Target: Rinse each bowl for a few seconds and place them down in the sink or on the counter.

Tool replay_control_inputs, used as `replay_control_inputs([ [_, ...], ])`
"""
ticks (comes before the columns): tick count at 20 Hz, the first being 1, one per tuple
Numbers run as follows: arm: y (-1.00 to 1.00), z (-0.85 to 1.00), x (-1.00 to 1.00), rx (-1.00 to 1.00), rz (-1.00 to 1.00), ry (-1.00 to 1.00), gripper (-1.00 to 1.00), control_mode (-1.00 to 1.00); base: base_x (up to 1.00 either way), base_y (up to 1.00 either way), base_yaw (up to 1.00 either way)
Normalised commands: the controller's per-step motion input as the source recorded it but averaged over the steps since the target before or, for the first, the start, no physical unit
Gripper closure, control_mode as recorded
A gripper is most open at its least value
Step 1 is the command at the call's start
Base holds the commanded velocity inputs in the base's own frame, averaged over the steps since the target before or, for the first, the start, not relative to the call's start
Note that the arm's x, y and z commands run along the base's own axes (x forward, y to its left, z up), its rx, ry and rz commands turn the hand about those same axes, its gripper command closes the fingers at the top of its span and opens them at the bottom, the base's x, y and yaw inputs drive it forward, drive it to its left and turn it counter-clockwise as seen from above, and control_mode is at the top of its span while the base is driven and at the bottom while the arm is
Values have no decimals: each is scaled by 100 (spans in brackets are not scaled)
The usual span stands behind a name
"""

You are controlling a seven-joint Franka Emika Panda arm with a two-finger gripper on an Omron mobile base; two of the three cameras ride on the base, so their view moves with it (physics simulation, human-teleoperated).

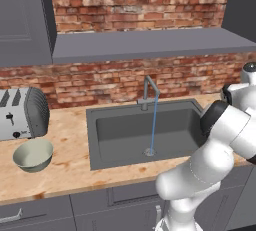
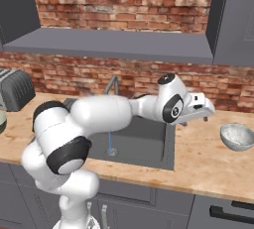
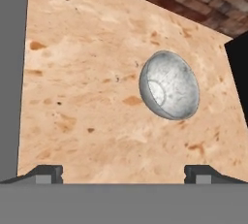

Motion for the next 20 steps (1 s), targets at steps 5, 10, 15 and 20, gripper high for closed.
replay_control_inputs([
  [5,-19,-14,7,0,3,4,-100,-100,0,0,0],
  [10,-20,-16,6,0,3,3,-100,-100,0,0,0],
  [15,-19,-14,7,0,2,3,-100,-100,0,0,0],
  [20,-20,-13,6,0,3,2,-100,-100,0,0,0],
])
